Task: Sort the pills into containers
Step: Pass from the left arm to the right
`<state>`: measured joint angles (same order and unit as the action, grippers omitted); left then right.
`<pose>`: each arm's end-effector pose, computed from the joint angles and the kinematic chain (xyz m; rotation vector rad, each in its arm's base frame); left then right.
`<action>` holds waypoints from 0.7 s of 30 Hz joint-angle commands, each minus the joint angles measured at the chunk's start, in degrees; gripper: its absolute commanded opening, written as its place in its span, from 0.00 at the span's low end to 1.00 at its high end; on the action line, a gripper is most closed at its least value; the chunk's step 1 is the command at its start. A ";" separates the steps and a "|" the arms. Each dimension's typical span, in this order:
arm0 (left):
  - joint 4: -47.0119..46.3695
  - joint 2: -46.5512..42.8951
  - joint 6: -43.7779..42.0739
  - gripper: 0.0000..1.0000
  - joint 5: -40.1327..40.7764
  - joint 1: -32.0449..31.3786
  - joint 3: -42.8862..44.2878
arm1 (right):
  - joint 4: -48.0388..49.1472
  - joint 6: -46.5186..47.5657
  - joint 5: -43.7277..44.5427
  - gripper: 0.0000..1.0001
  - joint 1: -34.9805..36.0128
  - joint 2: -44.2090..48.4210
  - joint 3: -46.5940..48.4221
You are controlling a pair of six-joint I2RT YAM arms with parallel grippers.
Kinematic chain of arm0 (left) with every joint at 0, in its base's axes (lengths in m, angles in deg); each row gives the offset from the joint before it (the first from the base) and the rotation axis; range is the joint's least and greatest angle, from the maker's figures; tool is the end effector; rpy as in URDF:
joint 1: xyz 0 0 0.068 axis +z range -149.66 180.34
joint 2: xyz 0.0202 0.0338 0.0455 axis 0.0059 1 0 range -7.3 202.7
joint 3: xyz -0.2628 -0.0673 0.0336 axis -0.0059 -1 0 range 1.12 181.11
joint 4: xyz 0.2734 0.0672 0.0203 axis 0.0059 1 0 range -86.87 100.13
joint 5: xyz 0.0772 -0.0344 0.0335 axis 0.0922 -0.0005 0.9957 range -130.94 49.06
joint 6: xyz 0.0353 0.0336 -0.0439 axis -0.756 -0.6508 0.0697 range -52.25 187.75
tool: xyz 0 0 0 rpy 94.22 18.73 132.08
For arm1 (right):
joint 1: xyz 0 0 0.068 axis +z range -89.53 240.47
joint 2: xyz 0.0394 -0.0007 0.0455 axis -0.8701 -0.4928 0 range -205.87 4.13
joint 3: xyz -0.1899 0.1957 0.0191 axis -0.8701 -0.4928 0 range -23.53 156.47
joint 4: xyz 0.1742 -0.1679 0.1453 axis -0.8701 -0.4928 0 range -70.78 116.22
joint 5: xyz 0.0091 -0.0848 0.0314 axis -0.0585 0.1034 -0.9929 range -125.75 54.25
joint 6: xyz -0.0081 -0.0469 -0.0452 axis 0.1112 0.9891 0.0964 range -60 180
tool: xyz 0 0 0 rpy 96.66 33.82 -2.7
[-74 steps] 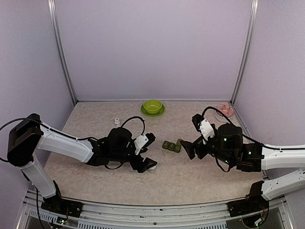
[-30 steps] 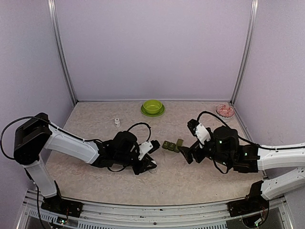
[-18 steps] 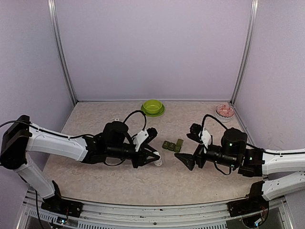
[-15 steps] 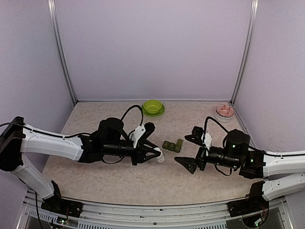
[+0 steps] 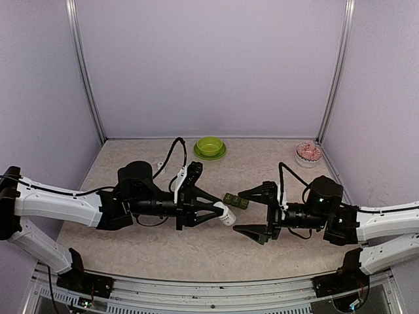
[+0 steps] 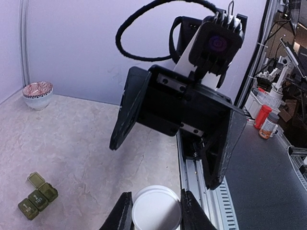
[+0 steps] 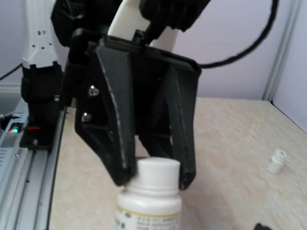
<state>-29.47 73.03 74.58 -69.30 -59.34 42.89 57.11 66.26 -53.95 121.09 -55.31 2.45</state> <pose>0.1507 -0.3064 0.2424 1.1593 1.4190 -1.2602 0.1155 0.2383 0.2386 -1.1444 1.2645 0.9766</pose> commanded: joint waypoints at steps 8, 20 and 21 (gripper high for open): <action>-15.45 -3.65 -0.06 0.13 4.14 -3.89 -5.03 | 11.30 -1.54 1.38 0.78 3.17 -4.51 1.91; -22.84 -1.69 2.09 0.13 7.96 -4.70 -6.70 | 14.60 -2.61 0.75 0.66 4.26 -5.83 1.64; -23.17 -1.54 2.17 0.12 7.96 -4.72 -6.71 | 14.90 -2.72 0.81 0.65 4.33 -6.10 1.63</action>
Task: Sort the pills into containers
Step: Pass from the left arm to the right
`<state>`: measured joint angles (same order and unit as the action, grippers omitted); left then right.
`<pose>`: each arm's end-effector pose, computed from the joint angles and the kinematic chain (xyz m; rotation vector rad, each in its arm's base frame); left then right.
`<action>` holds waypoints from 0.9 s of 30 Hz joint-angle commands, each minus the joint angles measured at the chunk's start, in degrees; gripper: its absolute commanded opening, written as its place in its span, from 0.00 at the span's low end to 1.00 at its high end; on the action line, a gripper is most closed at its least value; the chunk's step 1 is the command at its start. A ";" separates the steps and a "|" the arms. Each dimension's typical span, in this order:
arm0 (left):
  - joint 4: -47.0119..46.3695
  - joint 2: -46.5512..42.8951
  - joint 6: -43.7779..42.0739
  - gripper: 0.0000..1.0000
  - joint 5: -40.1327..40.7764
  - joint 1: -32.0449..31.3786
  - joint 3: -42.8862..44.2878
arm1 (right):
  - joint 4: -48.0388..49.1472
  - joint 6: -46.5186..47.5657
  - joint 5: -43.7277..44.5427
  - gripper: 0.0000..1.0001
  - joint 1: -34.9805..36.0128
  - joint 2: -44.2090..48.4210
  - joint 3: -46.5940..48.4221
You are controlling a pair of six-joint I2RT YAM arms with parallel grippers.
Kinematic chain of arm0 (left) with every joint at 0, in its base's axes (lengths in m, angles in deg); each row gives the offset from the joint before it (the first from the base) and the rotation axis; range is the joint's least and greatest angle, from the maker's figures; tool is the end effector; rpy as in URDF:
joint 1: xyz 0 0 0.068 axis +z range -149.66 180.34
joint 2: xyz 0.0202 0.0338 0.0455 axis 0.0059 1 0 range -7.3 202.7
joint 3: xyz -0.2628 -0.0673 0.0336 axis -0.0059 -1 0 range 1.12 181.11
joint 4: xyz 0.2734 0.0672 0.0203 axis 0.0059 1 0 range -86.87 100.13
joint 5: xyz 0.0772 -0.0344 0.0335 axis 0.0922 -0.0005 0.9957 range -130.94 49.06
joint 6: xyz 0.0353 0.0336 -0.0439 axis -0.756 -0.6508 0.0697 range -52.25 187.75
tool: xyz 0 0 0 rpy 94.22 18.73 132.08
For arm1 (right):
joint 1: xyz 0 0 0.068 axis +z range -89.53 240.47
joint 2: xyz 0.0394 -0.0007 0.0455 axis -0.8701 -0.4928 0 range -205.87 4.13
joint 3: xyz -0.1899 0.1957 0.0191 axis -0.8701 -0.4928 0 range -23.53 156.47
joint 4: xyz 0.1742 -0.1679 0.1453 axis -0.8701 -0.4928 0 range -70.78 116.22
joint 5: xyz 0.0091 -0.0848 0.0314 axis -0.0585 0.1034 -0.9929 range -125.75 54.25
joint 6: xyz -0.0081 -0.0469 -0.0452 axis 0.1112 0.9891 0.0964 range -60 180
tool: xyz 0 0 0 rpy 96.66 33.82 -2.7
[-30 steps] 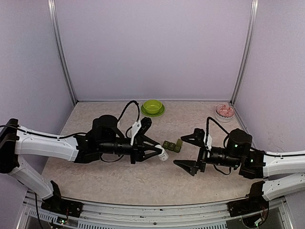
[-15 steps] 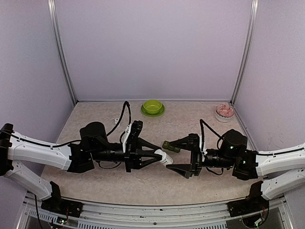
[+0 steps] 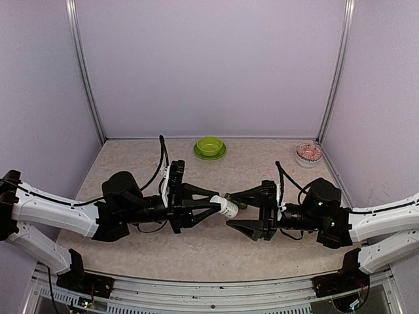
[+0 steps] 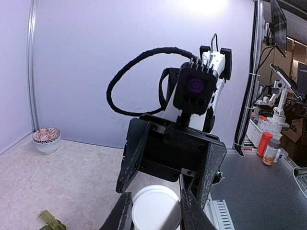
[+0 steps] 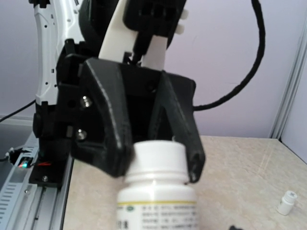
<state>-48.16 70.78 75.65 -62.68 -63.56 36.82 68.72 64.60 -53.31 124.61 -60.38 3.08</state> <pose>0.1251 -0.2990 0.2556 1.0163 1.1837 -1.2802 0.1065 0.2558 0.2455 -1.1012 1.1454 1.0534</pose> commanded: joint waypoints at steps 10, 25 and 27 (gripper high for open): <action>-5.44 1.96 1.41 0.12 0.69 -1.01 0.06 | 5.16 -1.35 1.02 0.58 1.20 -2.73 1.76; -5.66 2.91 1.64 0.12 0.82 -1.14 0.41 | 4.39 -1.01 2.45 0.30 1.25 -2.32 2.15; -5.68 2.99 1.64 0.12 0.97 -1.14 0.50 | 4.08 -0.91 3.01 0.28 1.25 -2.42 2.32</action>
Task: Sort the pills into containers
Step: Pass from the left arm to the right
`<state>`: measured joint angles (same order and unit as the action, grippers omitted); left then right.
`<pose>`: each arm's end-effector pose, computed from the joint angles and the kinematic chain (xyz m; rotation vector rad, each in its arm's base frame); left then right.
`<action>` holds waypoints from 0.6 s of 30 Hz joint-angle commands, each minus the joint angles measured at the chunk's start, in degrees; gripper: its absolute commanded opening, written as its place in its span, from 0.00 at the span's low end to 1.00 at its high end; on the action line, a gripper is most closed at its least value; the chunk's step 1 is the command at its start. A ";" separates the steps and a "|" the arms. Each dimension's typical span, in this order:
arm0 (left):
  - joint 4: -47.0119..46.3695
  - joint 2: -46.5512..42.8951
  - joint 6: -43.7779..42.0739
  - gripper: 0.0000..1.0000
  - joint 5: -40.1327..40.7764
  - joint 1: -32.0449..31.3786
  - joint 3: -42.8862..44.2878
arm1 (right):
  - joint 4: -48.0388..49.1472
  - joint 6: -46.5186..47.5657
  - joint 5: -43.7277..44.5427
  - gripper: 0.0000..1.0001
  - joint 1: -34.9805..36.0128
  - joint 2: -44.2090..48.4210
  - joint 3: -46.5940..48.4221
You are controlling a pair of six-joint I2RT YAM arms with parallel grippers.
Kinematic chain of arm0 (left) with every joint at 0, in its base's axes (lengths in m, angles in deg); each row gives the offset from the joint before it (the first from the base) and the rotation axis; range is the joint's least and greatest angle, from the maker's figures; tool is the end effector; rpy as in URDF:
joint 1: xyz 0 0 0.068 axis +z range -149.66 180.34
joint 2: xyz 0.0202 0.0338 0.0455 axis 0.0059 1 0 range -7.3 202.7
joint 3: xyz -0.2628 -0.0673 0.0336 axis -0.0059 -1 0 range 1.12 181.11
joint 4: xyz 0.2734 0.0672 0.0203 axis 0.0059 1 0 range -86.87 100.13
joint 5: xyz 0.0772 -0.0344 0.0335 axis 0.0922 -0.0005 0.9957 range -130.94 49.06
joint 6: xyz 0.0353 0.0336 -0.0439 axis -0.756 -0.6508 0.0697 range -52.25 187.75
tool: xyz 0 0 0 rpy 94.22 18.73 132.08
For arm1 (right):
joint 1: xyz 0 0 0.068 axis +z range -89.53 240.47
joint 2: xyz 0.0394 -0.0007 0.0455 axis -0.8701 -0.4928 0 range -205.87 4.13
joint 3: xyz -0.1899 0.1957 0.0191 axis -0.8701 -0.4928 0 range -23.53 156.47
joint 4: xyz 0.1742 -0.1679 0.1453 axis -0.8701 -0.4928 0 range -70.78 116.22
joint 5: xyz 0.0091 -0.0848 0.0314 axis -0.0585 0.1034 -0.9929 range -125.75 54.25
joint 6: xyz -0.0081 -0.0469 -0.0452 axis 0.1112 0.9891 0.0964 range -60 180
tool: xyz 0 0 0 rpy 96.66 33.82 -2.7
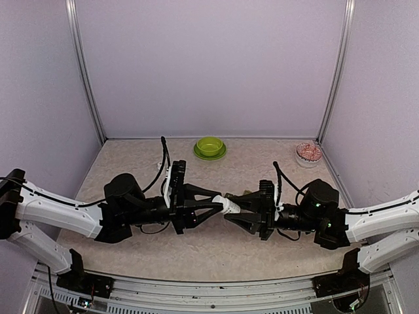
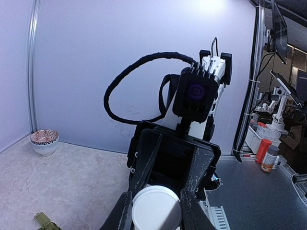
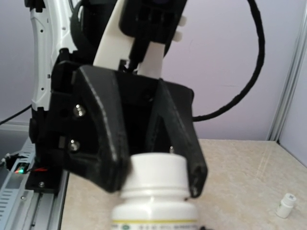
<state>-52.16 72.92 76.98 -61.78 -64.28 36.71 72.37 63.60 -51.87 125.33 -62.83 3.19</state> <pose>0.1237 -0.3037 0.2519 0.9884 1.1697 -1.3028 0.1068 0.2615 0.2430 -1.0709 1.1422 1.0624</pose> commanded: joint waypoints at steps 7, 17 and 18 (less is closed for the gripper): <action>-0.08 2.00 7.85 0.12 6.76 -0.65 2.42 | -1.41 2.30 9.49 0.25 0.60 0.55 2.36; 4.24 2.08 22.11 0.22 14.80 -2.43 4.93 | -3.31 5.80 23.73 0.23 0.96 1.81 2.68; 4.29 1.62 21.93 0.26 14.66 -2.46 4.88 | -3.57 5.74 23.64 0.23 0.97 1.95 2.78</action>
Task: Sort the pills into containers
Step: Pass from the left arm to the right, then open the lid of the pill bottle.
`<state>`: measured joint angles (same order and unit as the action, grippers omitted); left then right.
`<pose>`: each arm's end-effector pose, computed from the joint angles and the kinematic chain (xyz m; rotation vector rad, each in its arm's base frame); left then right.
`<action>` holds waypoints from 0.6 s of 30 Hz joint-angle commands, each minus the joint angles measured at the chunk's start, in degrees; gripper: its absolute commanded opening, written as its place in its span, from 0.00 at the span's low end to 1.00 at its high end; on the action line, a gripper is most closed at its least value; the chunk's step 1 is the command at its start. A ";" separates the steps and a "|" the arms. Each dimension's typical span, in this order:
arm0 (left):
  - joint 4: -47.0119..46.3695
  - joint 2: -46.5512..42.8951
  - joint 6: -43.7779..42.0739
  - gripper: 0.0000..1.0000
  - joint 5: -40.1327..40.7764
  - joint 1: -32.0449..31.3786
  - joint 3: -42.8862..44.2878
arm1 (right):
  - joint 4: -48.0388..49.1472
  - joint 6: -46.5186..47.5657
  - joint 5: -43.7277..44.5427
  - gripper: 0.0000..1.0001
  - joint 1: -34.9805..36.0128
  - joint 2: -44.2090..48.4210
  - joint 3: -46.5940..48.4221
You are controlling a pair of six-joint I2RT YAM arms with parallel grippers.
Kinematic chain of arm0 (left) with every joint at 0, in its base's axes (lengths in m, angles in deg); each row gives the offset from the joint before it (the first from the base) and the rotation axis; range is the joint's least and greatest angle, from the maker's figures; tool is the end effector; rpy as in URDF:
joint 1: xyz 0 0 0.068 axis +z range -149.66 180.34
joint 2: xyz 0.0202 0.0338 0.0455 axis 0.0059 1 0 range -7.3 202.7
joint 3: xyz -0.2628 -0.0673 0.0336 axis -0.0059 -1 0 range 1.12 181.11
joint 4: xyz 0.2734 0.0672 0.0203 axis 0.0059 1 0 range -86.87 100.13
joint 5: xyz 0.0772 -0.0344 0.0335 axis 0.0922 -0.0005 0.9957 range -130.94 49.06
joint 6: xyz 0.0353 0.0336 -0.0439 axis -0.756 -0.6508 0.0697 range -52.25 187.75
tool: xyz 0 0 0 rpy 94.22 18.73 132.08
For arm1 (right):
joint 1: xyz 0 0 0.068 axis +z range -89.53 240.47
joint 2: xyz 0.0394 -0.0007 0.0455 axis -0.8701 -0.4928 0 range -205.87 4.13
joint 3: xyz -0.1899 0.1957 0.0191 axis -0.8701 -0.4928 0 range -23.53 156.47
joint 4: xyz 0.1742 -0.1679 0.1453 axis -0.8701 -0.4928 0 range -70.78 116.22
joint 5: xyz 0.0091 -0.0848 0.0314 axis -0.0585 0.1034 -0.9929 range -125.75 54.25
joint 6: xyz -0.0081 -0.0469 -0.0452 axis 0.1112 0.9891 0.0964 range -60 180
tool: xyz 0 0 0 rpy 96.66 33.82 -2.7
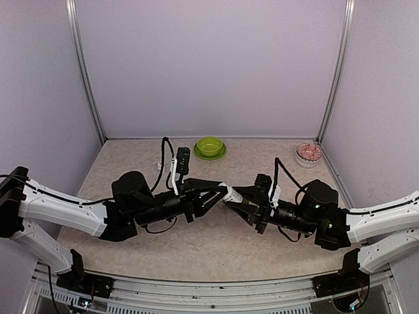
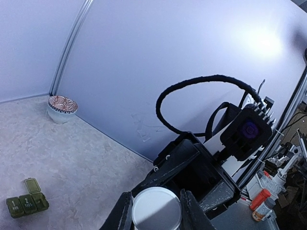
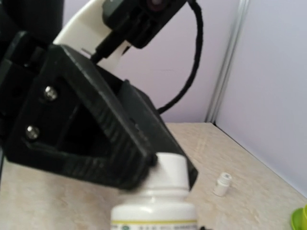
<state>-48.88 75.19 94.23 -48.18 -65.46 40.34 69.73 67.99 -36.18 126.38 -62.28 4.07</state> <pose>0.1353 -0.3172 0.2555 0.6392 1.4441 -1.3925 0.1159 0.2605 0.2456 -0.9331 1.2300 0.8166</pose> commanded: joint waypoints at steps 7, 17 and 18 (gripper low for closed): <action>-1.74 -5.68 -2.13 0.75 0.73 -1.05 -1.29 | -2.04 -1.91 5.18 0.22 0.22 1.76 2.42; -7.25 -3.42 -5.12 0.99 -10.78 2.08 -2.41 | -0.55 -5.50 0.43 0.21 3.27 -3.16 5.47; -7.76 -2.84 -5.12 0.99 -12.15 2.24 -2.40 | -0.34 -5.85 -0.10 0.21 3.38 -3.72 5.80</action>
<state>-53.01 70.39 90.62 -53.61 -64.24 38.74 68.06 64.43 -33.77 128.63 -64.16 7.67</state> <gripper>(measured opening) 0.986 0.326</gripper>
